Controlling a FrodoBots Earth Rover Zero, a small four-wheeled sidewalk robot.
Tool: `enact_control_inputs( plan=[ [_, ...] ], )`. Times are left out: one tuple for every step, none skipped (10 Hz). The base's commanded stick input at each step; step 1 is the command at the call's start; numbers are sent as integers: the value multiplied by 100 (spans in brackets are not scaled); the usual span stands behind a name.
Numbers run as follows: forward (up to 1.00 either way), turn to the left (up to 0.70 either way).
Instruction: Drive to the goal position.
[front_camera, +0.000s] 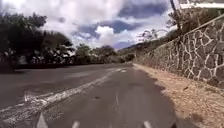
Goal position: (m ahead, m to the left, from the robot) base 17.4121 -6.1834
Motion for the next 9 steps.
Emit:
enact_control_inputs(
  plan=[
    [50, 0],
    [50, 0],
    [50, 0],
    [50, 0],
    [50, 0],
    [50, 0],
    [50, 0],
    [50, 0],
    [50, 0]
  ],
)
